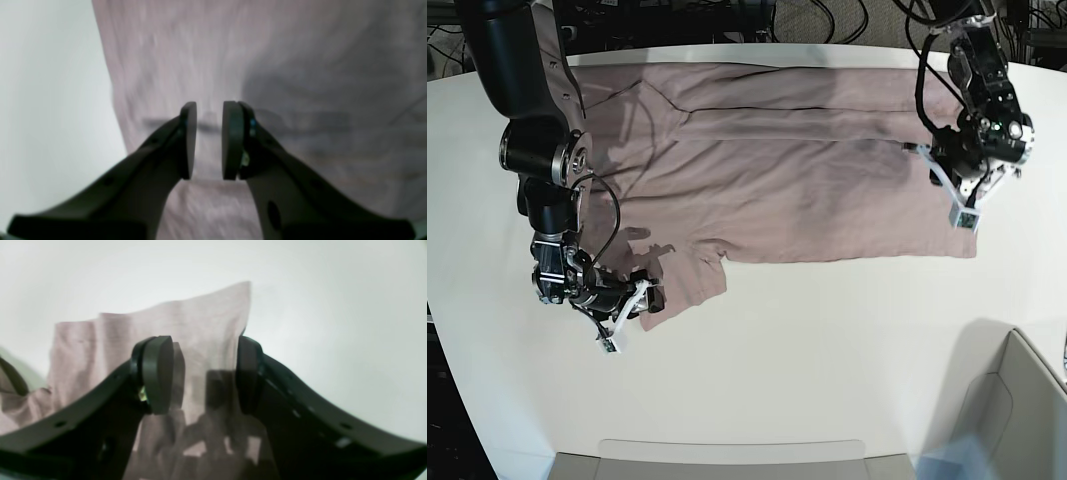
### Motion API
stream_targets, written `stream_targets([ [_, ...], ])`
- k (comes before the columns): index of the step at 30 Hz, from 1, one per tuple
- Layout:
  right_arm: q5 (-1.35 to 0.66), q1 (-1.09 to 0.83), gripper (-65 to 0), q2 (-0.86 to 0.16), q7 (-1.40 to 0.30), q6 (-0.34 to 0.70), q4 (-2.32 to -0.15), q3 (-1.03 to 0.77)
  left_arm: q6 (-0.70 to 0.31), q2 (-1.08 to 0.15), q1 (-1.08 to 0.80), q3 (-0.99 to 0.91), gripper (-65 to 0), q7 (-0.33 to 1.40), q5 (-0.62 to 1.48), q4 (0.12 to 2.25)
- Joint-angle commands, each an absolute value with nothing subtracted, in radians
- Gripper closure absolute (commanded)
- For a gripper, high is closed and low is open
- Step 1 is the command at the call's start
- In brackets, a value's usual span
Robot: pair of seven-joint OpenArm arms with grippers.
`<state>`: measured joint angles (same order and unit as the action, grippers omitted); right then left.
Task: Fold the T-shirt properly
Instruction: 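Release and move both grippers to the opposite shirt edge corners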
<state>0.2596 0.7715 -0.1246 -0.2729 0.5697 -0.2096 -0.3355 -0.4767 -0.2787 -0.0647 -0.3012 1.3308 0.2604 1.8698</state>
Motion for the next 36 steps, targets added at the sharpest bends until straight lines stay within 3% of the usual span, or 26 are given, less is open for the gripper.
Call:
stream_targets([
  [1,0.294,0.773,-30.1,-0.128,-0.352,0.581,-0.203,-0.331,-0.475,-0.305,-0.015,-0.297,-16.9,1.307,0.254,1.853],
  [8,0.295,0.765,-30.1,-0.145,-0.352,0.581,-0.203,-0.329,-0.475,-0.387,0.252,-0.303,-27.8,1.161,0.259,1.465],
  [13,0.295,0.765,-30.1,-0.153,-0.352,0.581,-0.203,-0.329,-0.489,-0.463,0.390,-0.277,-28.3,1.024,0.255,1.130],
  [18,0.295,0.765,-30.1,-0.156,-0.352,0.581,-0.203,-0.329,-0.625,-0.521,0.476,-0.216,-28.2,0.888,0.252,0.845],
  [23,0.295,0.765,-30.1,-0.156,-0.352,0.581,-0.203,-0.329,-0.628,-0.541,0.493,-0.220,-28.1,0.788,0.252,0.728],
  [36,0.295,0.765,-30.1,-0.154,-0.349,0.581,-0.203,-0.329,-0.631,-0.575,0.486,-0.214,-28.0,0.774,0.251,0.723],
])
